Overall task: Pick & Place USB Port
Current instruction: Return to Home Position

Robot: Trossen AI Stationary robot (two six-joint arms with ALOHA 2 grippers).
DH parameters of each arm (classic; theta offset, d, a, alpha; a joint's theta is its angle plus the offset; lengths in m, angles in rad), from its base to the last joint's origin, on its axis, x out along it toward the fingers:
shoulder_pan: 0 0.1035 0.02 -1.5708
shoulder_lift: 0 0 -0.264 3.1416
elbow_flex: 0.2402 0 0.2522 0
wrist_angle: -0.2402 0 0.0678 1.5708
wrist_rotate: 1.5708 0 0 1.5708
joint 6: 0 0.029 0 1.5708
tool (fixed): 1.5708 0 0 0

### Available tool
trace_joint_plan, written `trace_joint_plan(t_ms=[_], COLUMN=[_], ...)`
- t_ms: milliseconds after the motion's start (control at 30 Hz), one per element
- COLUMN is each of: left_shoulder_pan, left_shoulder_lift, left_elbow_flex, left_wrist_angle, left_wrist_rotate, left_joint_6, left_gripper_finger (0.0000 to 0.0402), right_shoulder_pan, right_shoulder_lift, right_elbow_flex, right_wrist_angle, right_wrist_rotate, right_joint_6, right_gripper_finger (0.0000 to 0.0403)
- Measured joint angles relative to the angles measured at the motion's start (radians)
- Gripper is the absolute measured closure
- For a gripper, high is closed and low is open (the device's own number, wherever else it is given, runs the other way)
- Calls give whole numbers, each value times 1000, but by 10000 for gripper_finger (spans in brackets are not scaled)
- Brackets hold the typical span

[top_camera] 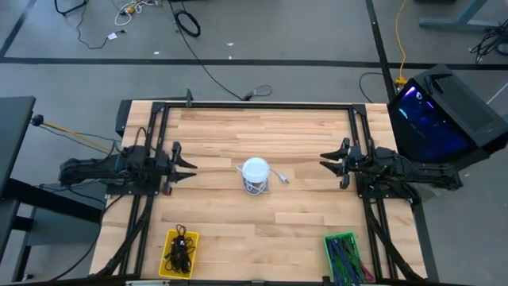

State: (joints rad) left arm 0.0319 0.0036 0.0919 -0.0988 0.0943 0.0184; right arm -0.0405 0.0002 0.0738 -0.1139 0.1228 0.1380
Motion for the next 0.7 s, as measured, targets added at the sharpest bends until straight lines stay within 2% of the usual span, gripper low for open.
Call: trace_joint_plan(t_ms=[167, 433, 700], left_shoulder_pan=[0, 0, 0], left_shoulder_lift=[4, 7, 9], left_elbow_flex=[-63, -83, -84], left_wrist_angle=[99, 198, 156], left_wrist_rotate=[11, 11, -19], left_joint_6=[-29, -6, -8], left_gripper_finger=[291, 291, 291], right_shoulder_pan=[0, 0, 0], right_shoulder_lift=[0, 0, 0], right_elbow_flex=[0, 0, 0], right_wrist_angle=[-6, -32, -33], right_wrist_rotate=[0, -2, -1], right_joint_6=[0, 4, 5], right_gripper_finger=[269, 269, 269])
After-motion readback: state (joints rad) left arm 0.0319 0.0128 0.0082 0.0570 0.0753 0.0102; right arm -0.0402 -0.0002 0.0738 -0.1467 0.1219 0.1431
